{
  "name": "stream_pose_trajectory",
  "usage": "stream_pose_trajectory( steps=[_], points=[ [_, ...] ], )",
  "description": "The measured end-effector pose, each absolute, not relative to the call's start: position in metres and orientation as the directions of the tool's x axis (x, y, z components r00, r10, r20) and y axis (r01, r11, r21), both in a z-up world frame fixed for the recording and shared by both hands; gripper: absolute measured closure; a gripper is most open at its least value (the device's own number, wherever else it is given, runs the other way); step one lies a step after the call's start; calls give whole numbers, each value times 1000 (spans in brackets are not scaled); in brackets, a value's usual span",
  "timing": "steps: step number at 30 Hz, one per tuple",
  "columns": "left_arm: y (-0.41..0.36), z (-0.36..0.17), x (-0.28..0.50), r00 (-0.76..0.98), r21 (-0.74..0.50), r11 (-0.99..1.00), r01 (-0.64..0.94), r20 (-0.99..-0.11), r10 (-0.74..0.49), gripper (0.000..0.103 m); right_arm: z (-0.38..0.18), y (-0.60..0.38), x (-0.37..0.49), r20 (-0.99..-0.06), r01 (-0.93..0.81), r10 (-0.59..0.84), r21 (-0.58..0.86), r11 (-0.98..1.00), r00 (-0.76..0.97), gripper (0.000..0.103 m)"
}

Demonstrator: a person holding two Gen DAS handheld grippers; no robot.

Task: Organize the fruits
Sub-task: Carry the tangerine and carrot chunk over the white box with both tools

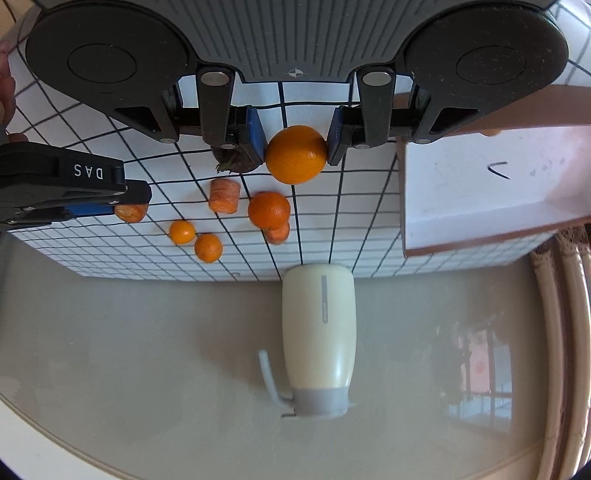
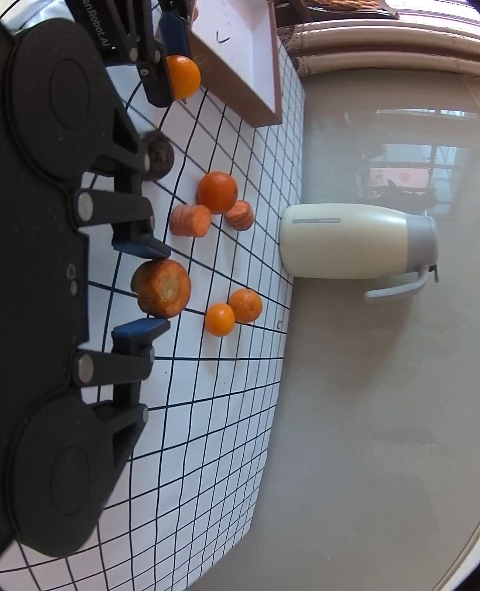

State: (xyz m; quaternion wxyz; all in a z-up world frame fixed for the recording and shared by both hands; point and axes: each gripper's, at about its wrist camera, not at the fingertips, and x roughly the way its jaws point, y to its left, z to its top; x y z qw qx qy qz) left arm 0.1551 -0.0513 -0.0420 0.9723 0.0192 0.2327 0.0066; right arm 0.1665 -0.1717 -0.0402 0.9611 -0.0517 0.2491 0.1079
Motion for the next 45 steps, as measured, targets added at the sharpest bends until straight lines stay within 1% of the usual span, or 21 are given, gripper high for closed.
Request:
stream_pose_trajectory(
  steps=[9, 17, 27, 45],
  points=[
    [-27, -14, 123, 921, 74, 997, -36, -383, 62, 67, -22, -163, 142, -438, -247, 201, -49, 968, 876, 77],
    [11, 1, 103, 930, 82, 991, -106, -345, 128, 67, -14, -143, 118, -421, -297, 249, -50, 954, 872, 77],
    [71, 6, 85, 913, 60, 972, -226, -334, 233, 67, -6, -99, 110, -396, -384, 329, -68, 921, 857, 77],
    [141, 1, 60, 878, 27, 936, -352, -339, 340, 67, -2, -23, 105, -378, -515, 451, -85, 853, 809, 77]
  ],
)
